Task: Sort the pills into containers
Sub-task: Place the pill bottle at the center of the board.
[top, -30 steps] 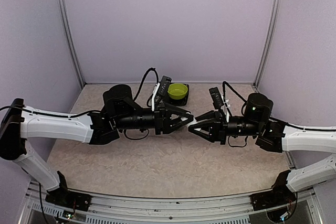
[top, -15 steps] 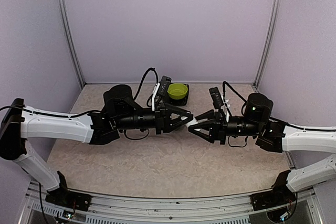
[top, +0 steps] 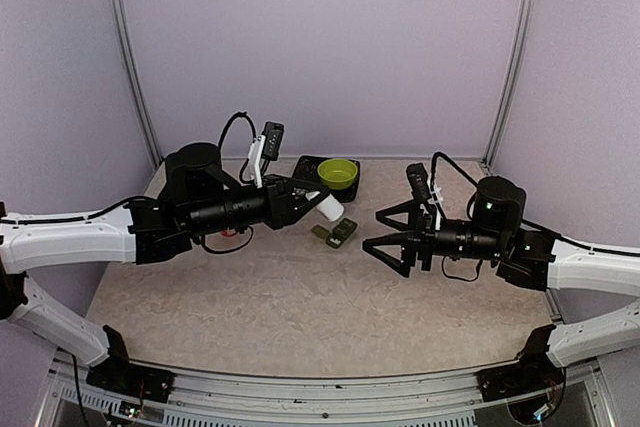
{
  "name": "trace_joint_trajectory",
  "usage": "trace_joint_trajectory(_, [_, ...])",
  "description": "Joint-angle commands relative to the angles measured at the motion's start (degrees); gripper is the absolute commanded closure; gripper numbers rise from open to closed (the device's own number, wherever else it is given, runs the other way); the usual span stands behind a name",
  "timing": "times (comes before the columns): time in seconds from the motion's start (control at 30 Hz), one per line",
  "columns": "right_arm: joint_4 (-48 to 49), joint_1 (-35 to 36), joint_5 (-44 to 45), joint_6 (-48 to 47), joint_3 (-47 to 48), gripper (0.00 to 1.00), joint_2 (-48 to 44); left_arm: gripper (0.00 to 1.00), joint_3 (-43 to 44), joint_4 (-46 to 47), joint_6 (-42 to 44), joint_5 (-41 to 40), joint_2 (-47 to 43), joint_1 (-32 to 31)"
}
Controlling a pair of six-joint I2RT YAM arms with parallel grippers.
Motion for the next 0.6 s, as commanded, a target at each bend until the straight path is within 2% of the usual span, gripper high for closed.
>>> trace_joint_trajectory(0.0, [-3.3,-0.7,4.3,-1.5,1.6,0.0,-1.0,0.77,-0.2,-11.8,1.0,-12.1,-3.8,3.9])
trace_joint_trajectory(0.27, [-3.3,-0.8,5.1,-1.2,1.5,0.0,1.1,0.74,-4.1,-25.1,0.6,-31.4,-7.6,10.2])
trace_joint_trajectory(0.57, [-3.2,-0.8,5.1,-1.3,1.6,0.0,1.1,0.75,-12.9,-22.4,-1.6,-32.8,-7.4,20.4])
